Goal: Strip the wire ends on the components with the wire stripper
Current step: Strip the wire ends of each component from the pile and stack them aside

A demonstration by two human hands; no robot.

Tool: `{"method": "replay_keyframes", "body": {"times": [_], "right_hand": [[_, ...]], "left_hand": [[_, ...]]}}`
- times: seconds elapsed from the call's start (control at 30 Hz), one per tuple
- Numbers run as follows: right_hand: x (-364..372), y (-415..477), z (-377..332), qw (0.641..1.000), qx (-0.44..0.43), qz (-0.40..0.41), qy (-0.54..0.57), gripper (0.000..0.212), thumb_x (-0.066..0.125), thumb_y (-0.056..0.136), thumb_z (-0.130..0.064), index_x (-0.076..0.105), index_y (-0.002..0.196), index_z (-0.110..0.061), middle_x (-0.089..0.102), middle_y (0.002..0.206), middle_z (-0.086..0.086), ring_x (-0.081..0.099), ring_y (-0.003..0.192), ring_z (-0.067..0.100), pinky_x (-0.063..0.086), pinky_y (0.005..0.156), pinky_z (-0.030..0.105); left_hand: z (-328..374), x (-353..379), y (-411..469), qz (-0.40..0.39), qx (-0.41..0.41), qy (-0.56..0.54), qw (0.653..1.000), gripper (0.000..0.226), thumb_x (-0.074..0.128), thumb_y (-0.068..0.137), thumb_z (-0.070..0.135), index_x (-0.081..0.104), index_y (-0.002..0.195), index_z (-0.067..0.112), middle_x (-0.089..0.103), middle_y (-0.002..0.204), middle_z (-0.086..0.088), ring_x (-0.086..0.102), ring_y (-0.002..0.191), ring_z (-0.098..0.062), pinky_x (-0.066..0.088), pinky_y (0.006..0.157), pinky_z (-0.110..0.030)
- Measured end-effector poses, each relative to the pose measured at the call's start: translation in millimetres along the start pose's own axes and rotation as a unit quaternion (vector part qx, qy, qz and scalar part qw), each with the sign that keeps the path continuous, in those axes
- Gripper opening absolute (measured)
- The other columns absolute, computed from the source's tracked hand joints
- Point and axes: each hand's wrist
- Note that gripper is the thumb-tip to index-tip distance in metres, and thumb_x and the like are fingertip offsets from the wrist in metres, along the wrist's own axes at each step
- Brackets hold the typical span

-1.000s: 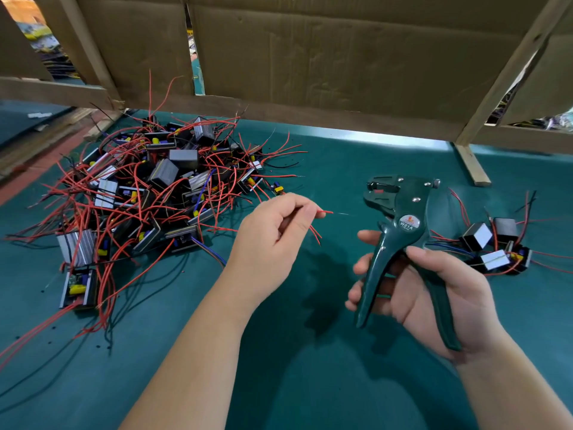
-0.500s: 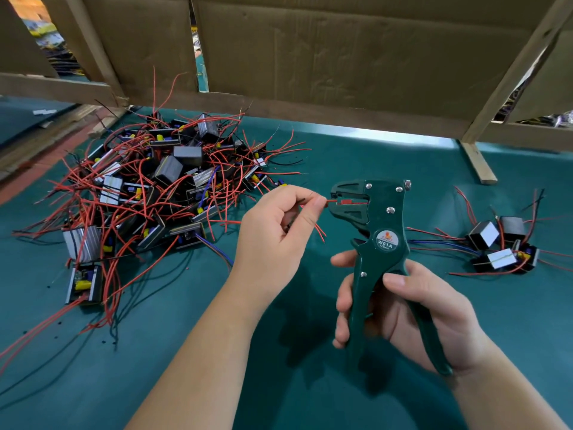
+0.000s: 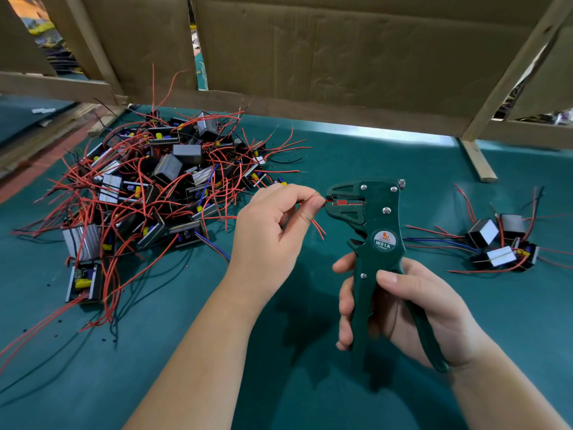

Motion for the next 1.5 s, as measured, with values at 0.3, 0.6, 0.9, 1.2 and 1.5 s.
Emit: {"method": "replay_keyframes", "body": {"times": [0.3,0.6,0.9,1.2,1.5], "right_hand": [[6,5,5,0.997,0.000,0.073,-0.001,0.053,0.085,0.061,-0.048,0.065,0.088,-0.007,0.057,0.069,0.022,0.057,0.051,0.034,0.051,0.055,0.047],[4,11,5,0.993,-0.038,0.080,0.078,0.064,0.086,0.057,-0.042,0.062,0.102,-0.003,0.062,0.088,0.022,0.063,0.068,0.039,0.054,0.067,0.053],[10,8,12,0.999,-0.042,0.025,-0.011,0.072,0.084,0.063,-0.034,0.059,0.121,0.000,0.058,0.087,0.034,0.062,0.077,0.046,0.049,0.073,0.057],[12,0,13,0.995,0.021,0.031,-0.094,0.071,0.078,0.066,-0.021,0.051,0.130,-0.010,0.064,0.085,0.031,0.064,0.081,0.042,0.049,0.075,0.051],[10,2,8,0.994,0.026,0.049,-0.099,0.045,0.077,0.064,-0.021,0.069,0.108,-0.023,0.064,0.105,0.016,0.066,0.077,0.042,0.052,0.074,0.054]], "left_hand": [[-3,4,-4,-0.038,-0.025,0.025,0.999,0.008,0.044,0.098,0.031,0.050,0.096,0.027,0.050,0.071,0.009,0.044,0.067,-0.009,0.033,0.065,-0.021],[-5,8,-4,-0.059,-0.082,0.049,0.994,0.019,0.051,0.098,0.022,0.066,0.087,0.025,0.057,0.063,0.015,0.050,0.061,0.000,0.035,0.058,-0.015],[6,21,-4,-0.017,-0.286,-0.335,0.898,0.019,0.043,0.101,0.008,0.052,0.085,0.011,0.051,0.054,0.003,0.048,0.043,-0.006,0.039,0.043,-0.017],[1,24,-2,0.048,-0.294,-0.320,0.899,0.014,0.046,0.098,0.001,0.052,0.095,0.013,0.056,0.072,-0.005,0.047,0.049,-0.012,0.035,0.043,-0.021],[-21,8,3,0.164,-0.344,-0.238,0.893,0.028,0.062,0.092,0.016,0.067,0.065,0.019,0.065,0.062,0.005,0.045,0.051,-0.008,0.035,0.053,-0.022]]}}
Point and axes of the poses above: each hand's wrist, its own y-axis towards the middle knuckle, its own x-axis out of the palm, z = x × y
